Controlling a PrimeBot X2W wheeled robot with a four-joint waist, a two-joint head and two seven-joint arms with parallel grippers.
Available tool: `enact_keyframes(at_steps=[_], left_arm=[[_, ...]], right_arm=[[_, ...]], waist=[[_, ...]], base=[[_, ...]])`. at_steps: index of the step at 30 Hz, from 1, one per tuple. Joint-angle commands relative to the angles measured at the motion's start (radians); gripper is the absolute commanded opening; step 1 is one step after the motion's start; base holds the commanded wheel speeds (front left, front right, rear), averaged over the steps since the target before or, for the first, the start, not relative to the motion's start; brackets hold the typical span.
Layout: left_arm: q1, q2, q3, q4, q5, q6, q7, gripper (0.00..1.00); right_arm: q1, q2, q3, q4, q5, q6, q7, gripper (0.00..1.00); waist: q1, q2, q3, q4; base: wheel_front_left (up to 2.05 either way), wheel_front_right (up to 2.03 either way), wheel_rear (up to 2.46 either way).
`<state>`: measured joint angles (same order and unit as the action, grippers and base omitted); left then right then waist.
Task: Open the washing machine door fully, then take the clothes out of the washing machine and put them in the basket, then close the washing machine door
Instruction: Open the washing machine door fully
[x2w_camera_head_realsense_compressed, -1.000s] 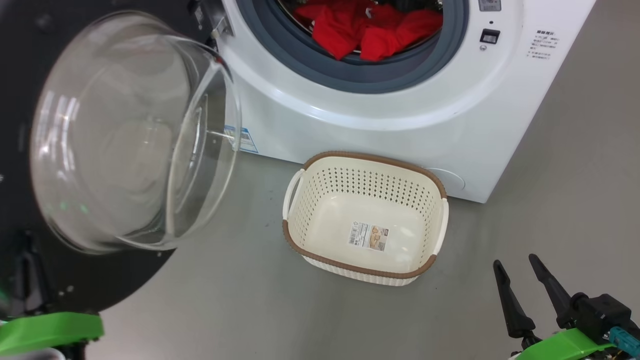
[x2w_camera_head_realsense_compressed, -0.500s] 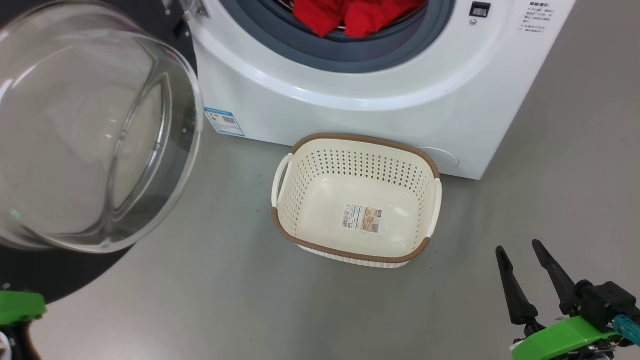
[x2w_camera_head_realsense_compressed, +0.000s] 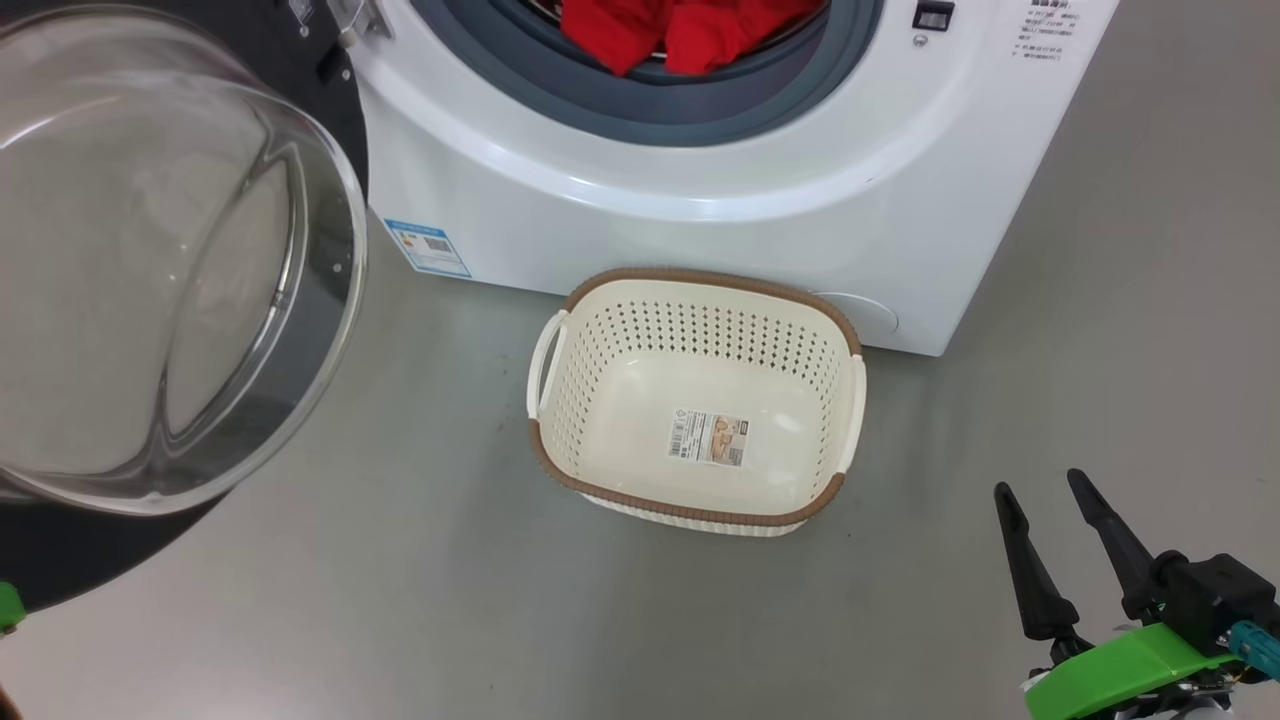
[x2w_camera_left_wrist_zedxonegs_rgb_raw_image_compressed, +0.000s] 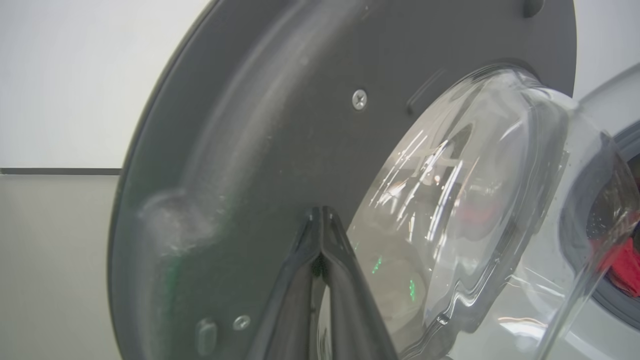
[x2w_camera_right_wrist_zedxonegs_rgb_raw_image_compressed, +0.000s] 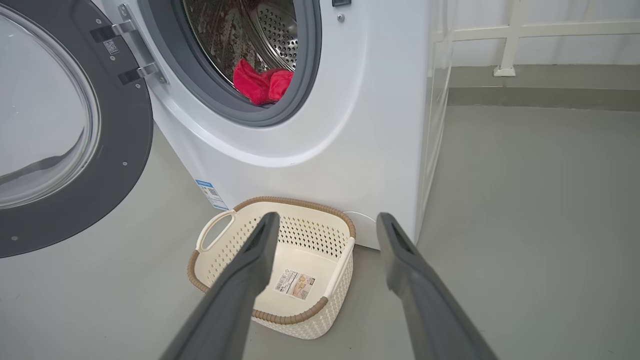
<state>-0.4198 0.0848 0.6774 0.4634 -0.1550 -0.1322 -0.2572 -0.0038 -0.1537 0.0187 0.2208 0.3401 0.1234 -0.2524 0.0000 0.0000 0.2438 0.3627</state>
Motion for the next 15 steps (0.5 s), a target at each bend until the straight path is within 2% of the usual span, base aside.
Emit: enact_keyframes(at_steps=[1, 9, 15], left_arm=[[-0.013, 0.062, 0.032, -0.018, 0.009, 0.003, -0.005, 0.00], [0.036, 0.055, 0.006, -0.015, -0.005, 0.002, -0.005, 0.00], [0.144, 0.032, -0.078, -0.066, -0.034, 0.002, -0.005, 0.00]], right_arm=[[-0.016, -0.010, 0.025, -0.020, -0.012, 0.007, -0.009, 1.00], [-0.002, 0.000, 0.036, -0.012, -0.011, 0.007, -0.009, 1.00], [0.013, 0.008, 0.043, -0.005, -0.004, 0.007, -0.009, 1.00]], waist=[[0.0000, 0.0000, -0.005, -0.001], [0.0000, 0.0000, -0.048, -0.006], [0.0000, 0.0000, -0.098, -0.014]], base=[[0.00, 0.00, 0.00], [0.00, 0.00, 0.00], [0.00, 0.00, 0.00]])
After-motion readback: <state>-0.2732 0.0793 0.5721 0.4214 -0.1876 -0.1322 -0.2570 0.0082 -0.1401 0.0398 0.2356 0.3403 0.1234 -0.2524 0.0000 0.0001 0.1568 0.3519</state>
